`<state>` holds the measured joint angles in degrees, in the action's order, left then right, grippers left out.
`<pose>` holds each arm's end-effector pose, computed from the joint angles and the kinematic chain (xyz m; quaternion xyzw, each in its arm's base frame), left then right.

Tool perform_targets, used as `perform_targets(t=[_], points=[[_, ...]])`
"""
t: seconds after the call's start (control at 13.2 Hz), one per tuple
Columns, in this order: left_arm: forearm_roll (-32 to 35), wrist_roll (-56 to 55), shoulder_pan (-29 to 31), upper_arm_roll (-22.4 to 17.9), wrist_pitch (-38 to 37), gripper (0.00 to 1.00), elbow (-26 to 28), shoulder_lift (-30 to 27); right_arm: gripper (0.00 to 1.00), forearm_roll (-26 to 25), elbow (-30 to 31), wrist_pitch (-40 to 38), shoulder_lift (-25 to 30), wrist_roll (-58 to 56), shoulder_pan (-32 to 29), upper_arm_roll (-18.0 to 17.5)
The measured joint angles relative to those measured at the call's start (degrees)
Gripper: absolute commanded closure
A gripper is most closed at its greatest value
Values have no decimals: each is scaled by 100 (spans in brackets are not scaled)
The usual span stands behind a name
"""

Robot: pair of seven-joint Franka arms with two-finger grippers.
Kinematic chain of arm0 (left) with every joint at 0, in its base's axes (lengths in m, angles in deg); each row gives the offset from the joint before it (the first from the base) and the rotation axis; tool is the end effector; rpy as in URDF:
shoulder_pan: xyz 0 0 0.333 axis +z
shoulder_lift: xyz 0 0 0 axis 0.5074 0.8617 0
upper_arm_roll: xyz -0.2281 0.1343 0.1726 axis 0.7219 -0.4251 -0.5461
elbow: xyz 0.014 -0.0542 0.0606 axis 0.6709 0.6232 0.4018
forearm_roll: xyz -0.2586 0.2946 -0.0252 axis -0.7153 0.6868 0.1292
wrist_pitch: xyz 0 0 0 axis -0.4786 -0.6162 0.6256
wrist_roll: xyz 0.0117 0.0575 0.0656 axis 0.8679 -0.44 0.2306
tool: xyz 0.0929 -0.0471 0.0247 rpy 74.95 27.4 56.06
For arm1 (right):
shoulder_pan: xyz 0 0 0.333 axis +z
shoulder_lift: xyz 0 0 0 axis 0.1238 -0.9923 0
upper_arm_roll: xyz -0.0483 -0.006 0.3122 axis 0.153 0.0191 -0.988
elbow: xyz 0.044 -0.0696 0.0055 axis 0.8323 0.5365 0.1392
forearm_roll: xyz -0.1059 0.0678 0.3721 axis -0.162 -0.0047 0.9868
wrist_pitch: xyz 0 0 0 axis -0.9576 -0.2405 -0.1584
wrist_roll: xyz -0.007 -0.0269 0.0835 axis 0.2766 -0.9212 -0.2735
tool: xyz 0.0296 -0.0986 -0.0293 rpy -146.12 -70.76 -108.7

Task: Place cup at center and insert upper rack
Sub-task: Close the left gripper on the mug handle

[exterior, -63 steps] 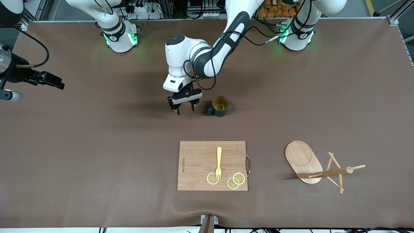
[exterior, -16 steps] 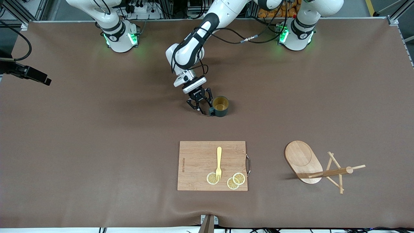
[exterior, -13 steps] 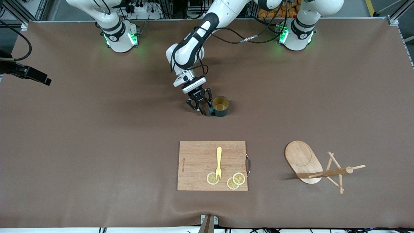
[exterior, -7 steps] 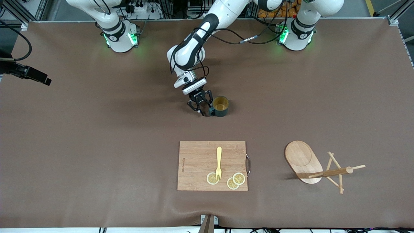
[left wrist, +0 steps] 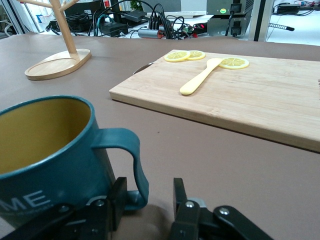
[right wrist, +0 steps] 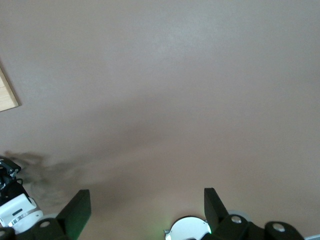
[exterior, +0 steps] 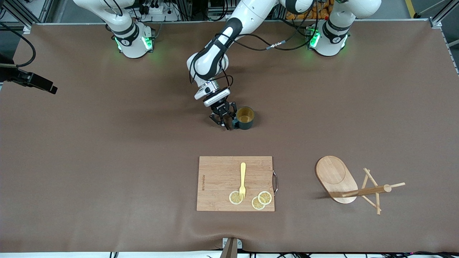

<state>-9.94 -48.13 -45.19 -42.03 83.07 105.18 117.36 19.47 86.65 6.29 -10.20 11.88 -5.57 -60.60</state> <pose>0.3459 -0.6064 0.1000 -0.8332 -0.2026 -0.4868 0.1665 0.5393 -0.0203 0.6302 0.9877 -0.1364 -0.0770 0.0000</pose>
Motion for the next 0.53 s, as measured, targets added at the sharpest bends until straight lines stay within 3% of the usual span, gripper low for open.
perform_targets(t=[0.38, 0.53], points=[[3, 0, 92, -2, 0, 58, 0, 4, 0, 0, -37, -28, 0, 5, 0, -33], [4, 0, 105, -2, 0, 66, 0, 4, 0, 0, -41, 9, 0, 7, 0, -26]])
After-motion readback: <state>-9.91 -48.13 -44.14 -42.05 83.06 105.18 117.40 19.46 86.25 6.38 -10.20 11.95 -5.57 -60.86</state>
